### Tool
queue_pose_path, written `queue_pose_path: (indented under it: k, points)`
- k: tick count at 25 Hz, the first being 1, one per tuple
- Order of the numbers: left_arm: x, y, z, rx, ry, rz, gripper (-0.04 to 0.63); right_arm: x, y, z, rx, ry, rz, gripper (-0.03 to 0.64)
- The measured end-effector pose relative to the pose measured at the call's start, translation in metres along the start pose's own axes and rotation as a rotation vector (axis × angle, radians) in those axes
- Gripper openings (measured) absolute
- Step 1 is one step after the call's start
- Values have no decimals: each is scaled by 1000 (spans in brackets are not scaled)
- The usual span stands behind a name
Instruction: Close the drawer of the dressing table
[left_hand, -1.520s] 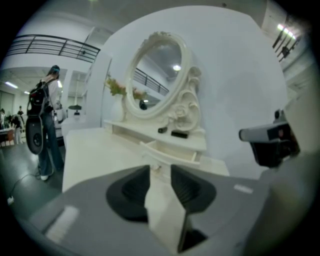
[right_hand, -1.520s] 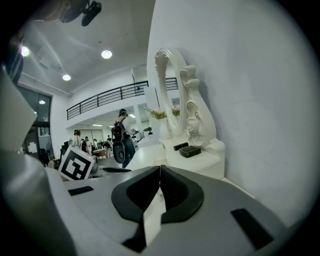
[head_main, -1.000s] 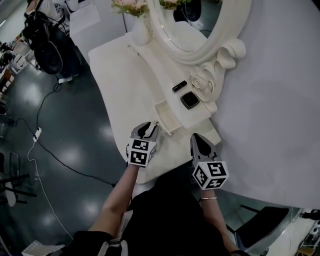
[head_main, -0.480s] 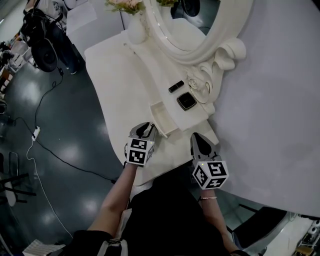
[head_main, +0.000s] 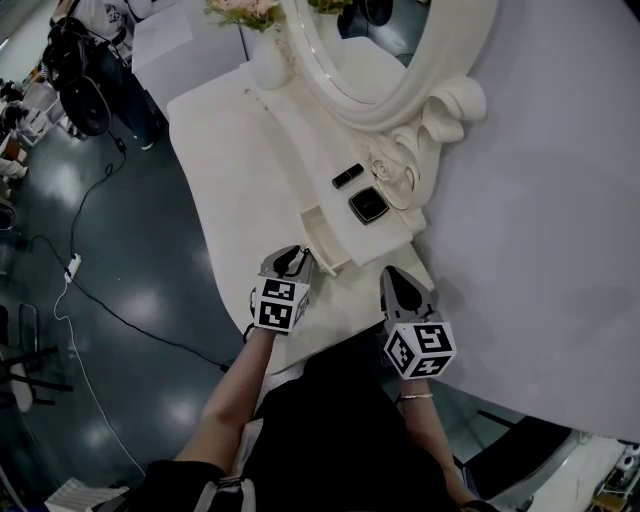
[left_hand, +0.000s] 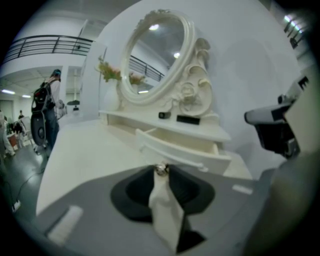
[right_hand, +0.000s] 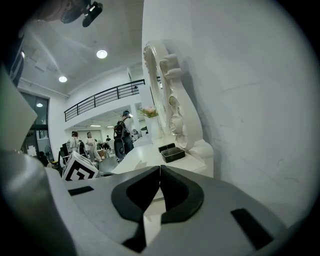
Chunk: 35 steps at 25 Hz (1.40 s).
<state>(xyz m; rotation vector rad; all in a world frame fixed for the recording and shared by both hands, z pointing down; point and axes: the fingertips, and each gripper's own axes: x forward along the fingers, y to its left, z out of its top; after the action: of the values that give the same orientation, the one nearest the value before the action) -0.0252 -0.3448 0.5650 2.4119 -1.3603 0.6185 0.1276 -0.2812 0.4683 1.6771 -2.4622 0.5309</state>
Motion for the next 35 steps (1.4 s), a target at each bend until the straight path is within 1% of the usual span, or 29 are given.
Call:
queue_pose_path:
  k: [13, 28, 35]
  points:
    - [22, -17, 14, 27, 10, -29, 89, 0, -11, 1, 11, 6, -7, 5]
    - [34, -27, 22, 31, -1, -67, 91, 7, -12, 0, 10, 16, -4, 5]
    - [45, -37, 30, 52, -3, -86, 91, 6, -12, -1, 12, 19, -9, 5]
